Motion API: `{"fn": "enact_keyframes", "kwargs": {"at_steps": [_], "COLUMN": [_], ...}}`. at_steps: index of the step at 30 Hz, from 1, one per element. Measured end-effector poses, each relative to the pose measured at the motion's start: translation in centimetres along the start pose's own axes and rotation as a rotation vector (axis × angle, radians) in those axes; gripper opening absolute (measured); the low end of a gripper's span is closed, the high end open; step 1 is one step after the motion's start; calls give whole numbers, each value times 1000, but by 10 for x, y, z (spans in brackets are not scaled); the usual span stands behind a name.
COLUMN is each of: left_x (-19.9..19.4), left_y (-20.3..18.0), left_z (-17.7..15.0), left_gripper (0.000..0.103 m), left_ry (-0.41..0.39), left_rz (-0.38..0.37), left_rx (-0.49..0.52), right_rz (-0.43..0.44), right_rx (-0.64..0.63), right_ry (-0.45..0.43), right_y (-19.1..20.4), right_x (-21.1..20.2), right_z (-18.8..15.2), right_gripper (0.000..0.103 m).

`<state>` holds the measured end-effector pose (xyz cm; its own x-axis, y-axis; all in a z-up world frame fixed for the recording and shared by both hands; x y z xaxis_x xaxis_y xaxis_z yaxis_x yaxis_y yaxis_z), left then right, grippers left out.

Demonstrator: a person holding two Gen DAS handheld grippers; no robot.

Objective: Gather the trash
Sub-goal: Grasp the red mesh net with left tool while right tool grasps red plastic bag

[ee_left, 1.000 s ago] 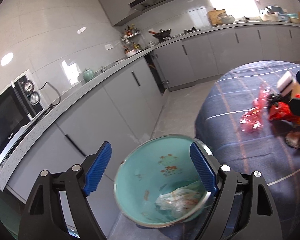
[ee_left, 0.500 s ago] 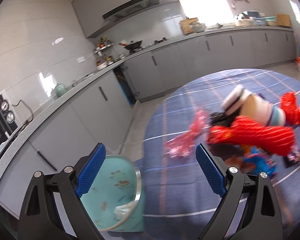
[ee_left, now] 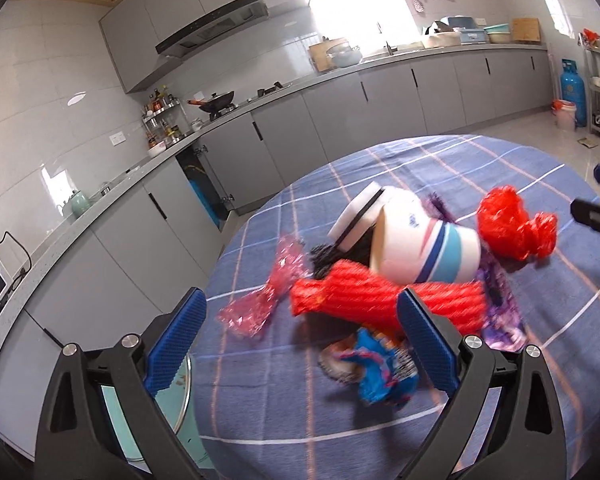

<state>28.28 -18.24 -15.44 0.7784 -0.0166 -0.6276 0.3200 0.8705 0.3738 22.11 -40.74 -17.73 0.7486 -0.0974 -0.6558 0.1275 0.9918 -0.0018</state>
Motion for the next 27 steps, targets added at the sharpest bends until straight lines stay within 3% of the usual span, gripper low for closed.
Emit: {"fn": "enact_keyframes", "kwargs": {"at_steps": [8,18,19,20,23,26,27], "left_x": [1,26,26,26,28,25,23], "left_y": [-39,-58,-58,-59,-64,-68,-67], "left_z": [15,-7,-8,-9,-15,-18,-19], "left_gripper": [98,96,88,70,42,25,24], "left_ry": [9,99,100,105,135,125,123], "left_rz": [-36,-80,-93,-112,-176,-191,-202], "left_rx": [25,40,37,40,43,64,60], "right_rz": [0,43,43,42,45,44,45], "right_rx": [46,55,54,51,51,50,50], "right_ry": [-7,26,29,31,39,41,41], "right_y": [-20,-16,-15,-15,-14,-13,-13], "right_x": [-4,8,10,11,13,14,14], "right_z": [-4,-14,-14,-14,-15,-14,-14], "right_gripper": [70,73,73,73,73,73,73]}}
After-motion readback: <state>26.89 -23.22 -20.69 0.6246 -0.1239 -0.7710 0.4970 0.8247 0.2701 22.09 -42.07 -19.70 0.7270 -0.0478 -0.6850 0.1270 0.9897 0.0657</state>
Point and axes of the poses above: each gripper's, at about its wrist camera, not at the fingertips, and x roughly the way its jaws point, y to its left, z to its top, the point moved 10 cm from there along x, roughly the way its jaws point, and after that the axes turned 10 degrees about y, right-handed, at the moved point
